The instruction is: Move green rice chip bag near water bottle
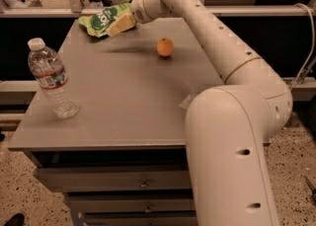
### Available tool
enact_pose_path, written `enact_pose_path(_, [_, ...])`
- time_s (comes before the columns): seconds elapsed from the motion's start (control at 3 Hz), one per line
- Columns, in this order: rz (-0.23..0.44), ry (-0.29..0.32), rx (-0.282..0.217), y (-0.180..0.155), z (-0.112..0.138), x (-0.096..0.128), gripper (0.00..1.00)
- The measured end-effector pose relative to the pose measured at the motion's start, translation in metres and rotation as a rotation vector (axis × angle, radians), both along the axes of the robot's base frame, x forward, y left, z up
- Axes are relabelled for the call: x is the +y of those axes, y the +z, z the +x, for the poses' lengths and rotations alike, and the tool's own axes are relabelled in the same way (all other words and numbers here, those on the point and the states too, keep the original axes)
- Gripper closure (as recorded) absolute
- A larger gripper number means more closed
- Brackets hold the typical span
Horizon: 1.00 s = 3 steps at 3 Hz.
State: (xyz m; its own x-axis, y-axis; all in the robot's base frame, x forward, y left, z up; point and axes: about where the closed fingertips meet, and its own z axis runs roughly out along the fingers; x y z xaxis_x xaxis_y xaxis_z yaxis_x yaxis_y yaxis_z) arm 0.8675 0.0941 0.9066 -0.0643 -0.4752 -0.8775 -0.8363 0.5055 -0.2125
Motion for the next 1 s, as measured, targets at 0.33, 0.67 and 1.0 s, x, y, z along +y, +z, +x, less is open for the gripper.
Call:
enact_pose_path(0.33, [0.009,-0.024,0.003,-0.015,0.019,0.006,0.00])
enact_pose_path(0.67, [0.012,-0.060,-0.005,-0.024,0.035,0.009,0.00])
enact_pose_path(1.0, [0.014,-0.103,-0.015,-0.029,0.050,0.010,0.00])
